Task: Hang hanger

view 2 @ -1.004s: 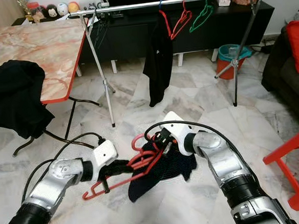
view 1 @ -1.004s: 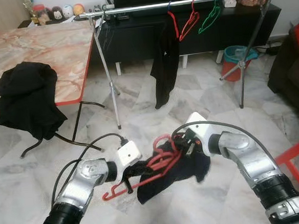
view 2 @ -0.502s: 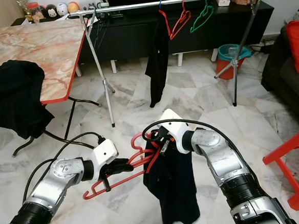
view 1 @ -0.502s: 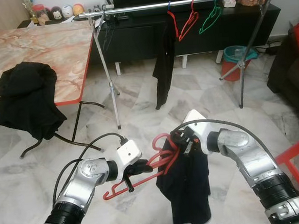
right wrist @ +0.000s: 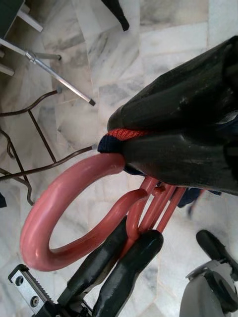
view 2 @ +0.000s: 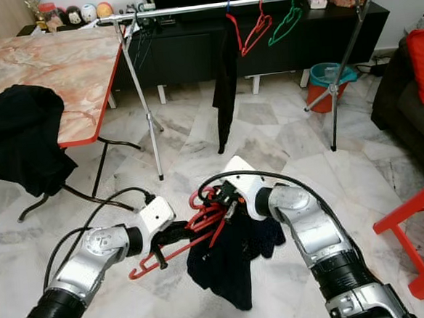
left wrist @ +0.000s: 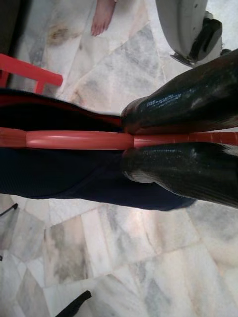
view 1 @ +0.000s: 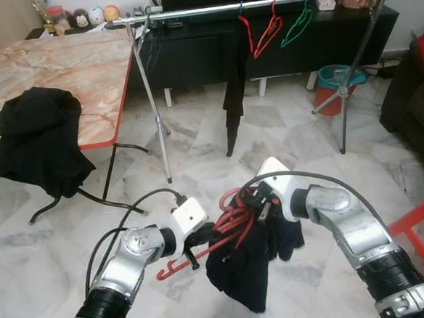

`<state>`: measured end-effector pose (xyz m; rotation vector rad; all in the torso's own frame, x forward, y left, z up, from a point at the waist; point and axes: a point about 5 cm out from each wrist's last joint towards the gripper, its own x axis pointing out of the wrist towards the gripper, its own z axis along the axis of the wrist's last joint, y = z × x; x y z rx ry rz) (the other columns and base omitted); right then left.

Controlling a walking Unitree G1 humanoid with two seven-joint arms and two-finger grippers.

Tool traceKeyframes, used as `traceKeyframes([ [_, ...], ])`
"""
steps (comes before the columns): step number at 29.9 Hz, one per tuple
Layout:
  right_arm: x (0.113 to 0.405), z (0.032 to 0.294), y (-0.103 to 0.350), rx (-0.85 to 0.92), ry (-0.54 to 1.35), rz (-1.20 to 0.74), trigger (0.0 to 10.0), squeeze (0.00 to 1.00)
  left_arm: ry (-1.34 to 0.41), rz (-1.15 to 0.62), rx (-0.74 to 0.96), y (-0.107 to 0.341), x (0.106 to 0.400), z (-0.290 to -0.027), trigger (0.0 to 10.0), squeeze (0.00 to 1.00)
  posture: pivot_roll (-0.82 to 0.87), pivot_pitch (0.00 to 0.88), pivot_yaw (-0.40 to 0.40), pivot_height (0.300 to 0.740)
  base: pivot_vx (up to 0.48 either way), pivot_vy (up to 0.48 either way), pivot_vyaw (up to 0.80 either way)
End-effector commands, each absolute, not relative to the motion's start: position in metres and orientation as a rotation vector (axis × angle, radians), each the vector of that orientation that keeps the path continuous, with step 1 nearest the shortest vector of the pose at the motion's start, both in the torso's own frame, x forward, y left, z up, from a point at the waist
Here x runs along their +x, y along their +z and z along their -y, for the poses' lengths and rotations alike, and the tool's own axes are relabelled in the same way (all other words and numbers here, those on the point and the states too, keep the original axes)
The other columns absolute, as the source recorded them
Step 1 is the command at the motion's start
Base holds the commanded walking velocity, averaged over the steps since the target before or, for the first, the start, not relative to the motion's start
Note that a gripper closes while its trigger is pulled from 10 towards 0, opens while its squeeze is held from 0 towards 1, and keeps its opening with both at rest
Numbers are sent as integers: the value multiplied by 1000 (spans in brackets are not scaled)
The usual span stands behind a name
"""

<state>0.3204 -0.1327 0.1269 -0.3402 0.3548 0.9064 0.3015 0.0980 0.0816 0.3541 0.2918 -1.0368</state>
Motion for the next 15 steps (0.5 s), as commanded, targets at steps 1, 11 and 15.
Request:
traceKeyframes([
  [1,316,118,135,-322,967,-303,10000,0,-1034,-253,353,90,306,-94,10000,0,0,43,-11,740,0,0,0],
  [11,321,112,141,-272,901,-284,10000,0,-852,-116,318,105,323,-87,10000,0,-1,42,-14,740,0,0,0],
  [15,321,118,137,-282,880,-302,10000,0,-850,-101,310,107,324,-86,10000,0,-2,43,-14,740,0,0,0],
])
